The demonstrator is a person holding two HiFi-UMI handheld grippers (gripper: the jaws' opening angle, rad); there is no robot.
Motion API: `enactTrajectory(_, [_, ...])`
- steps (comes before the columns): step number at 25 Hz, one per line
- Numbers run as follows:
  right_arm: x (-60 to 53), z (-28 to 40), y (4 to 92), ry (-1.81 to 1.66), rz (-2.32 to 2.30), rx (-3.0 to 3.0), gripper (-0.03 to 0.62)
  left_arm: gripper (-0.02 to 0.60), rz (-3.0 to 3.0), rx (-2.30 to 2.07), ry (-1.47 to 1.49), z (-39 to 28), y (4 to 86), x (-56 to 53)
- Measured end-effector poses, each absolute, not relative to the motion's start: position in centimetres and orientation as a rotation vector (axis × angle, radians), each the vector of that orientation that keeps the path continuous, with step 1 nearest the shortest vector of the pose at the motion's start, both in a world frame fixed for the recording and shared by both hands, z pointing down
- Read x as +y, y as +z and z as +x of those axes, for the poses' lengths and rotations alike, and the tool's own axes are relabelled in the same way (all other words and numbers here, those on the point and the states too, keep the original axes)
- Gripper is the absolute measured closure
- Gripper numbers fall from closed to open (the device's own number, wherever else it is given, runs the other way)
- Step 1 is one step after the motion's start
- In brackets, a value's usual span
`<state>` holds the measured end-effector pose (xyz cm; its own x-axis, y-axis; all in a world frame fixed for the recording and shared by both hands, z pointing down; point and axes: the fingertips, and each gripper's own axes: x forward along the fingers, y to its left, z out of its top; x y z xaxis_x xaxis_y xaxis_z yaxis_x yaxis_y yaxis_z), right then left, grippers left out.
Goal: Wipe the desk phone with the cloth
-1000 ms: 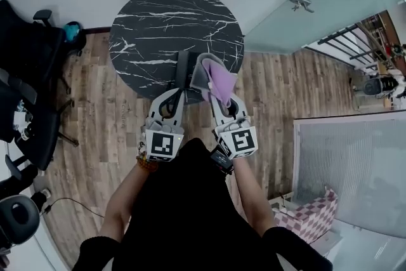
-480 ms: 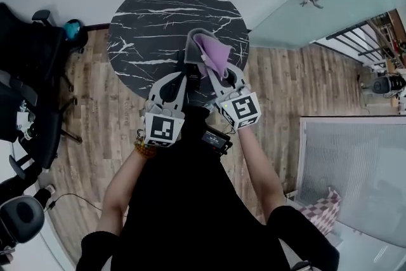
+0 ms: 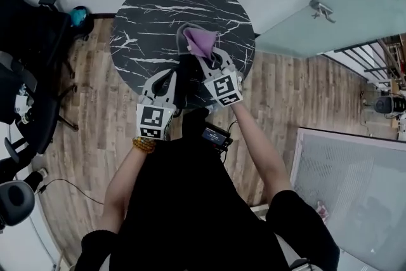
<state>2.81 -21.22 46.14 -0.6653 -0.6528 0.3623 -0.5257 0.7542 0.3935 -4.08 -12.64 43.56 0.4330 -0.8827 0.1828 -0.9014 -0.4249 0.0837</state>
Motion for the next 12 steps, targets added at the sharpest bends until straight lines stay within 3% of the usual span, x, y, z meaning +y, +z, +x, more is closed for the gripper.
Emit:
enactTrajectory(7, [-23.6,1.6,54.2,-0.424,0.706,-2.284,0.539,0.569,2.457,-1.556,0.271,-4.4,46.3,-11.5])
enactTrajectory(12, [-26.2,3.6,56.2,-0.458,0.873,-2.162,0.539,0.568,2.457,-1.531,0.326,-4.4,47.2,-10.9])
